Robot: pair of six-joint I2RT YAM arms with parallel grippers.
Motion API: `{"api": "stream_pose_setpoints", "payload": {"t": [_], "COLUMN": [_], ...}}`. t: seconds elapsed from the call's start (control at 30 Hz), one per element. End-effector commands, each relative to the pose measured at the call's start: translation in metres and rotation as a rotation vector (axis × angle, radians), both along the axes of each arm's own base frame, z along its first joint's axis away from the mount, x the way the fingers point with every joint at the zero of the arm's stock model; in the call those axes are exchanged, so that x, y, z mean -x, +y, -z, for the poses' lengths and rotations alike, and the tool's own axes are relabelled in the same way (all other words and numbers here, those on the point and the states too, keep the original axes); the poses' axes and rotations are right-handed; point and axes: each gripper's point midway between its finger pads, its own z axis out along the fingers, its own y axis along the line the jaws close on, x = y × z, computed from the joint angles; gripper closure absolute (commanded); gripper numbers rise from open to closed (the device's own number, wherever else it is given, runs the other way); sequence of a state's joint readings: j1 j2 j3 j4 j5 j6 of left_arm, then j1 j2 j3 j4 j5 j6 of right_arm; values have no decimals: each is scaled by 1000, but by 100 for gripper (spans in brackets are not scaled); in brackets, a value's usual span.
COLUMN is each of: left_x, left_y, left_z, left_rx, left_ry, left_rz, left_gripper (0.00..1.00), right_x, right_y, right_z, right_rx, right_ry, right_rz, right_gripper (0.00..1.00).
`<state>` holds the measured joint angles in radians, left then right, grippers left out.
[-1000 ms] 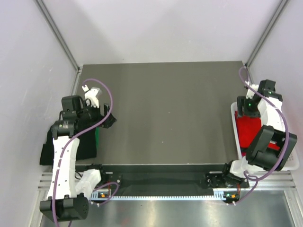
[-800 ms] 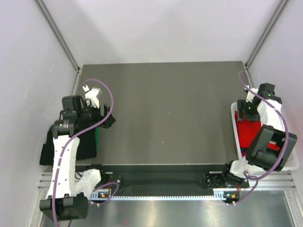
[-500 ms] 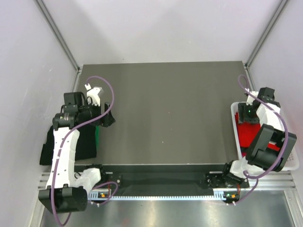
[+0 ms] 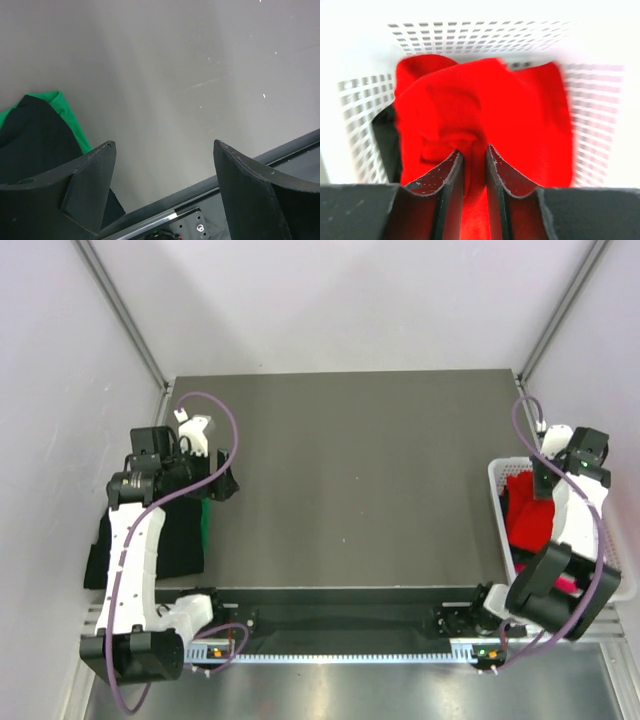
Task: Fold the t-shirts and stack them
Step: Grab the tshirt from the pile, then move the tshirt to the center of the board
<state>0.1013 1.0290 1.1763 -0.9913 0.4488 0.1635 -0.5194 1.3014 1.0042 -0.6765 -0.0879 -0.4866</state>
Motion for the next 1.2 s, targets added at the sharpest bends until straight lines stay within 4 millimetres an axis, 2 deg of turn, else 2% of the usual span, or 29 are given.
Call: {"api": "stream_pose_setpoints", "payload": {"t": [0.0,0.03,0.07,0.17,0.3,0.4,0.5,0.53,0.6,0.63,0.67,0.7,0.77,0.8,0.83,0.9,1.0,1.03,1.1,1.13,1.17], "left_x": [-4,-4,-4,-6,-6,-8,-13,-16,-16,-16,-14,-12,-5,-1,4,5,-3,-5,-7,-7,-8], "left_y": [-4,-6,-5,-6,-9,-13,-12,-11,-9,-10,-11,-14,-24,-28,-37,-40,-34,-32,-33,-33,-32], "left_z": [-10,-10,-10,-11,-11,-11,-12,-13,-11,-9,-5,-4,-2,2,1,5,12,13,11,9,4], "left_rx": [18,27,29,29,46,68,65,64,60,61,69,72,114,122,161,182,165,161,166,170,163], "left_ry": [-16,-10,-11,-8,-2,-5,-24,-33,-35,-36,-29,-34,-27,-24,-23,5,50,59,70,71,57], "left_rz": [22,25,24,25,42,54,44,37,28,29,37,59,110,145,192,208,178,170,172,171,164], "left_gripper": [17,17,17,17,17,17,15,14,14,14,14,15,16,19,19,21,21,22,22,22,22], "right_x": [-3,-1,1,5,9,10,9,9,11,15,17,22,27,29,36,42,48,47,34,30,26], "right_y": [-2,3,5,11,19,29,42,52,63,75,81,95,108,114,128,142,174,184,196,203,215], "right_z": [-66,-80,-85,-94,-93,-104,-144,-170,-199,-229,-244,-275,-304,-326,-348,-381,-442,-450,-472,-477,-482], "right_rx": [98,109,117,122,100,77,107,137,178,217,250,294,335,369,347,341,151,-16,-209,-389,-470], "right_ry": [-163,-202,-216,-240,-233,-267,-382,-459,-545,-631,-671,-761,-852,-924,-996,-1101,-1225,-1229,-1239,-1224,-1219], "right_rz": [-47,-60,-71,-89,-116,-148,-209,-263,-317,-376,-417,-477,-532,-551,-572,-602,-678,-666,-725,-686,-722], "right_gripper": [78,78,81,100,100,100,100,100,100,100,100,100,100,100,100,100,100,100,100,100,100]}}
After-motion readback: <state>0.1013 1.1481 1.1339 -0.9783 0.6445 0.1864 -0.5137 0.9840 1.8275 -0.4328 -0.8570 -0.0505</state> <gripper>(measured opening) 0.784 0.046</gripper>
